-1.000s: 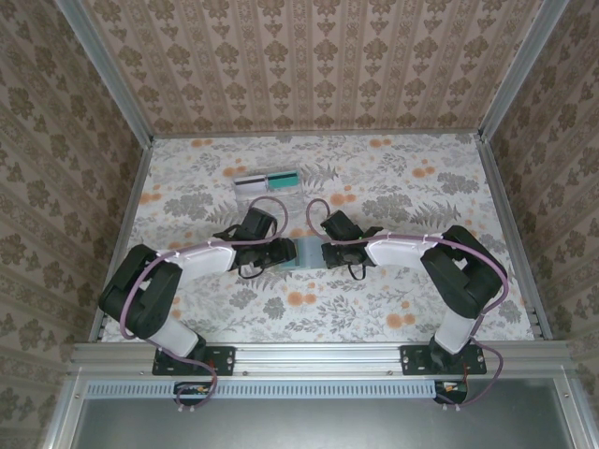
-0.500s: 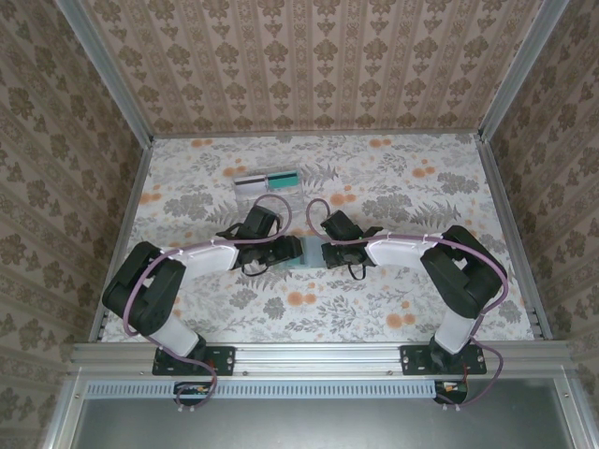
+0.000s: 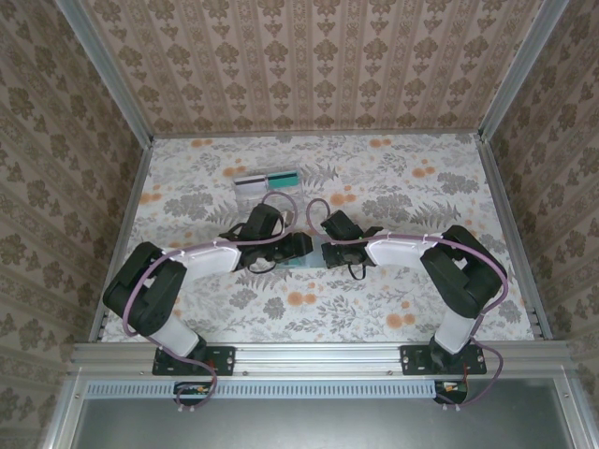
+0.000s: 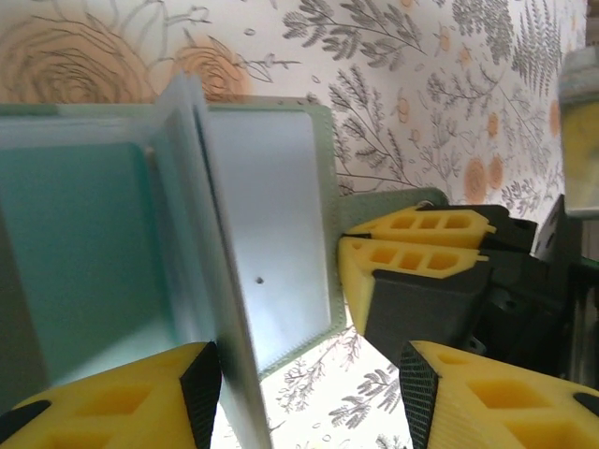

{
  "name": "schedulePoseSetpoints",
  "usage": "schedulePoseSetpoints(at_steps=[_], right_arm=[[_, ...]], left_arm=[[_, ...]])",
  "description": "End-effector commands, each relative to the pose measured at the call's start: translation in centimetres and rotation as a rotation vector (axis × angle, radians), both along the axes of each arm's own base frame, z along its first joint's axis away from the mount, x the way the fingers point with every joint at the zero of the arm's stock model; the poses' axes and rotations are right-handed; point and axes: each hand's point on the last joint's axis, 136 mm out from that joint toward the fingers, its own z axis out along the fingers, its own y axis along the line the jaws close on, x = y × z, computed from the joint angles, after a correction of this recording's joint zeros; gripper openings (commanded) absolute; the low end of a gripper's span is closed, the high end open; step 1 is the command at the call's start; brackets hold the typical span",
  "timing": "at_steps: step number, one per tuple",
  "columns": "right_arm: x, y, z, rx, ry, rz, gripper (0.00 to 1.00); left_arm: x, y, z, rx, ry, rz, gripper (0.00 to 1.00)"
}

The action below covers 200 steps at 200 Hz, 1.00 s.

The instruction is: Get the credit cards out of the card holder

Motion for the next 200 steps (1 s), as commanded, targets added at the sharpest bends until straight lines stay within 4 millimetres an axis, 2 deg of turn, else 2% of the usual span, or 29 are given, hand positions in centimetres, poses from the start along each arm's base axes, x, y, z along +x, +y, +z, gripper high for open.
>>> schedulePoseSetpoints(at_steps=[1, 25, 53, 91, 125, 135, 163, 188, 200], right_arm=[[-0.4, -0.6, -1.0, 0.014, 0.029, -0.031, 0.14], [0.0, -1.6, -0.3, 0.032, 0.008, -0.07, 0.15], [0.1, -1.9, 0.6, 0.05, -0.011, -0.076, 0.18], [0.2, -1.4, 1.3, 0.072, -0.01, -0.072, 0.23], [0.5, -0.1, 2.9, 0.146, -0.012, -0.06, 0.28], [0.7, 0.4, 3.4, 0.171, -0.014, -0.055, 0.27], [1.1, 1.8, 3.3, 0.196, 0.006, -0.03, 0.14], [1.5, 2.4, 2.6, 0.188, 0.025, -0.022, 0.12], [1.5, 2.6, 2.1, 0.182, 0.032, -0.018, 0.11]], left_arm=[[0.2, -2.2, 2.8, -0.065, -0.056, -0.058, 0.56], [0.4, -1.9, 2.7, -0.033, -0.062, -0.049, 0.56], [0.7, -0.6, 2.2, -0.002, -0.058, -0.025, 0.56], [1.3, 3.1, 1.0, 0.069, -0.057, 0.035, 0.54], [1.4, 6.0, 0.0, 0.097, -0.043, 0.084, 0.47], [1.3, 6.0, 0.1, 0.081, -0.042, 0.083, 0.45], [1.3, 4.8, 0.4, 0.028, -0.037, 0.079, 0.4], [1.3, 3.2, 0.6, -0.006, -0.031, 0.069, 0.39], [1.2, 2.5, 0.4, -0.007, -0.021, 0.064, 0.35]])
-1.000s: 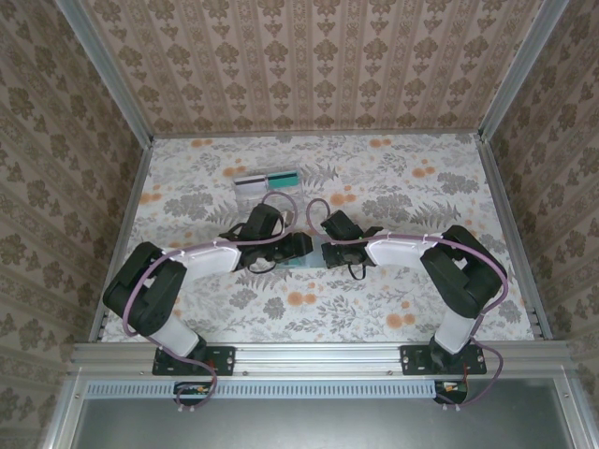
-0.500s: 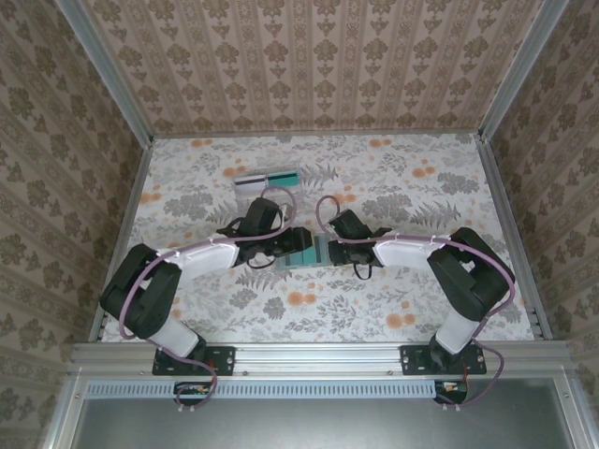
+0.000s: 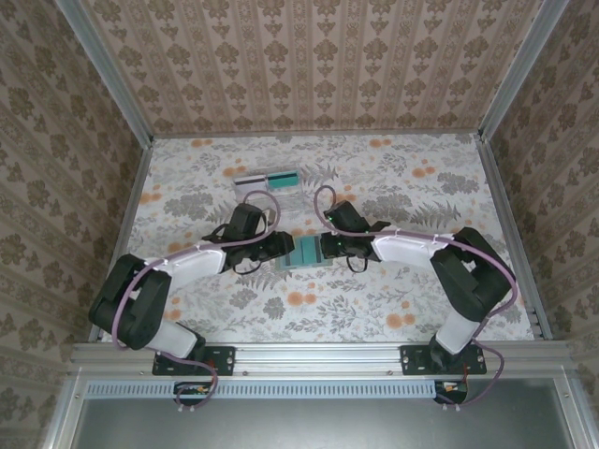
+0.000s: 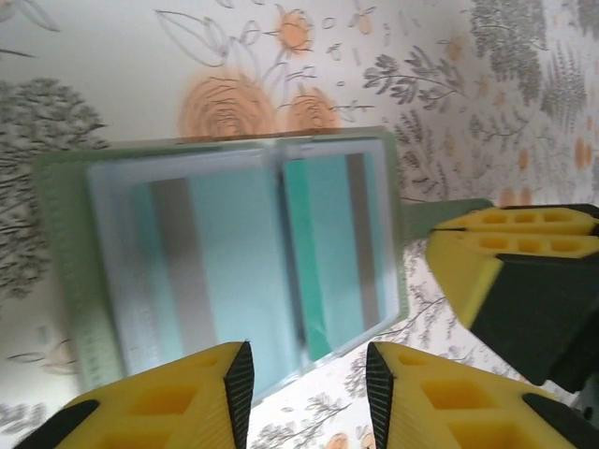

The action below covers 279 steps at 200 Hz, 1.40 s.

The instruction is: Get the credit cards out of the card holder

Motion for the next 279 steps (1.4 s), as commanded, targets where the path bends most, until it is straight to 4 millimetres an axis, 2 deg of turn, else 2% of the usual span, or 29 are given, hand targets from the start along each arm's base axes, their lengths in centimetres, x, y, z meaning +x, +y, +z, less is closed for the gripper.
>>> schedulePoseSetpoints(at_steps=[1, 27, 55, 95, 152, 188, 271, 279], right_arm=[[-0.1, 0.9, -0.8, 0.004, 0.033, 0.021, 0.11], [-0.1, 0.8, -1.9, -0.019, 0.053, 0.026, 0.1], [-0.3, 0.8, -2.8, -0.026, 0.069, 0.033, 0.09], [-0.7, 1.1, -3.5, -0.026, 0.085, 0.046, 0.09], [-1.0, 1.5, -3.4, -0.014, 0.086, 0.051, 0.09], [-1.3, 1.3, -3.4, -0.012, 0.086, 0.047, 0.09], [-1.6, 1.2, -3.3, -0.007, 0.084, 0.044, 0.09], [-1.6, 1.2, -3.3, -0.009, 0.083, 0.044, 0.09]], left_arm=[[0.0, -1.9, 0.2, -0.043, 0.011, -0.018, 0.35], [0.0, -3.0, -1.0, -0.034, 0.052, -0.022, 0.33], [0.0, -3.0, -2.1, -0.016, 0.088, -0.004, 0.33], [-0.1, -3.5, -2.3, -0.007, 0.091, -0.015, 0.33], [-0.2, -3.5, -3.5, 0.018, 0.125, -0.005, 0.33], [-0.4, -2.7, -3.9, 0.087, 0.143, 0.01, 0.33], [-0.5, -3.9, -3.9, 0.066, 0.145, -0.005, 0.32], [-0.5, -3.9, -3.7, 0.062, 0.142, -0.004, 0.28]])
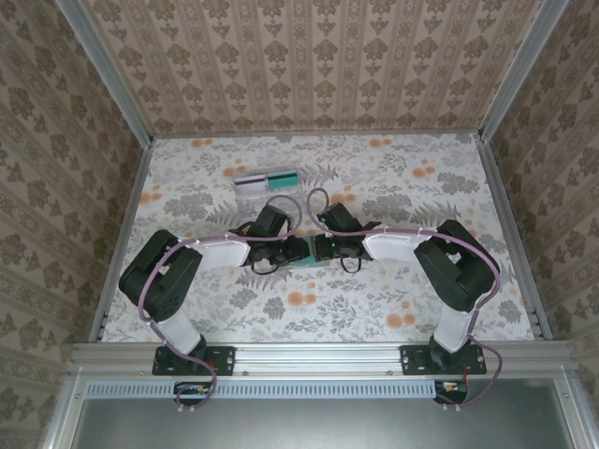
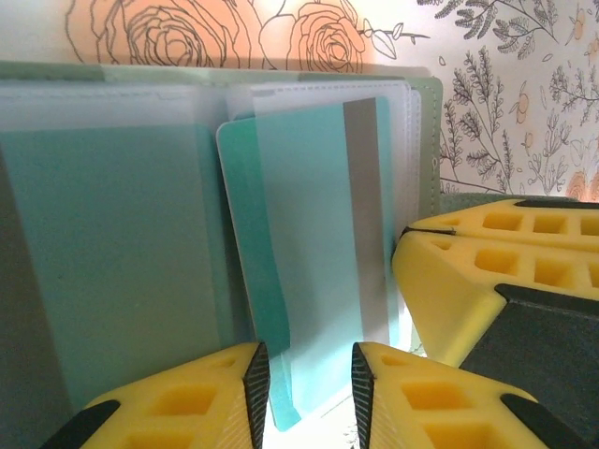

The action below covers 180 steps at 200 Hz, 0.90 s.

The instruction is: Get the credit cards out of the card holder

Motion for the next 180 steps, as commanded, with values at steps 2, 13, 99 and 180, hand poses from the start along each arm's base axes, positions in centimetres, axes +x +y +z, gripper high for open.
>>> schedulePoseSetpoints(at_steps=[2, 13, 99, 180], right_arm=[[-1.5, -0.3, -1.1, -0.016, 0.049, 0.013, 0.09], [-1.6, -0.3, -1.1, -0.016, 0.05, 0.012, 0.09], [-1.0, -0.6, 1.6, -0.066, -0.027, 0.023, 0.09], [-1.0, 0.1, 0.5, -0.113, 0.0, 0.04, 0.07]], left_arm=[[0.1, -0.3, 0.2, -0.006, 0.002, 0.009, 0.28], [0.1, -0.3, 0.4, -0.009, 0.0, 0.01, 0.27], [0.8, 1.8, 2.5, 0.01, -0.058, 0.033, 0.29], [0.6, 2.5, 0.6, -0.015, -0.01, 0.046, 0.29]])
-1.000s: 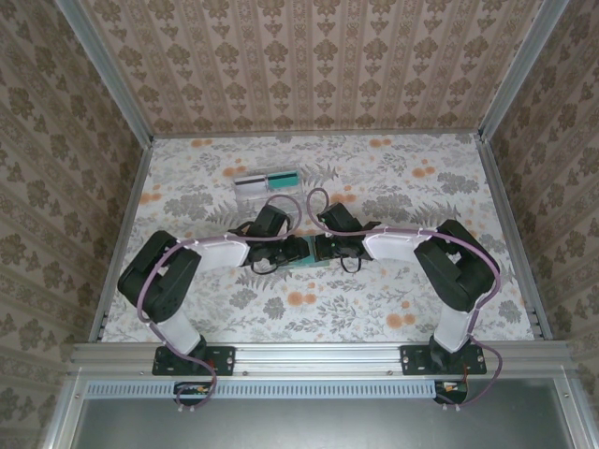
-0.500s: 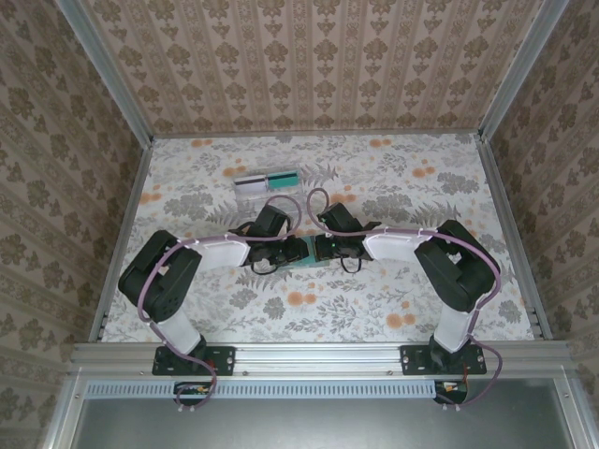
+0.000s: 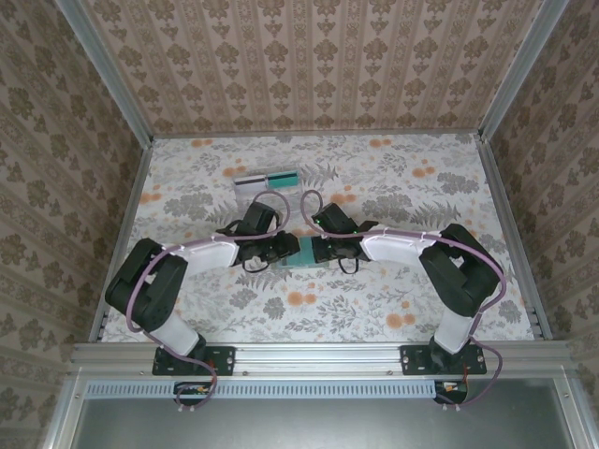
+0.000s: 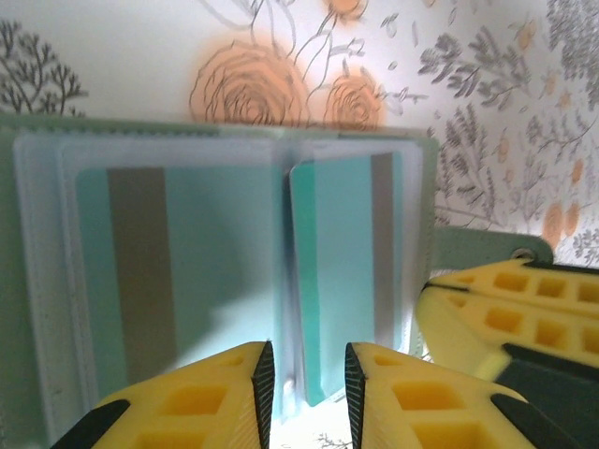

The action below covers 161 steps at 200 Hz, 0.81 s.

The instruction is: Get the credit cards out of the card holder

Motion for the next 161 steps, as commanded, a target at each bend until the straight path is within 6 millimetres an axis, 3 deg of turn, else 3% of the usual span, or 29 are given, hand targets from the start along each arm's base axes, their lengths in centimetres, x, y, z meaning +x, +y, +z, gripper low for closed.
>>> schedulePoseSetpoints(at_steps=[1, 58, 113, 161], right_arm=[[-0.1, -0.6, -1.0, -0.056, 0.021, -0.005, 0.07], [-1.2, -0.6, -2.6, -0.06, 0.065, -0.005, 0.06], [-1.9, 1.0, -2.5, -0.031, 0.073, 0.02, 0.06], [-1.9, 0.8, -2.6, -0.049, 0.066, 0.02, 0.06]], left_arm=[[-0.3, -0.1, -0.8, -0.01, 0.013, -0.014, 0.29], [-0.5, -0.3, -0.9, -0.018, 0.011, -0.017, 0.3], [-0.8, -0.5, -1.9, -0.017, 0.032, -0.02, 0.3], [-0.9, -0.5, -2.1, -0.014, 0.037, -0.023, 0.28]])
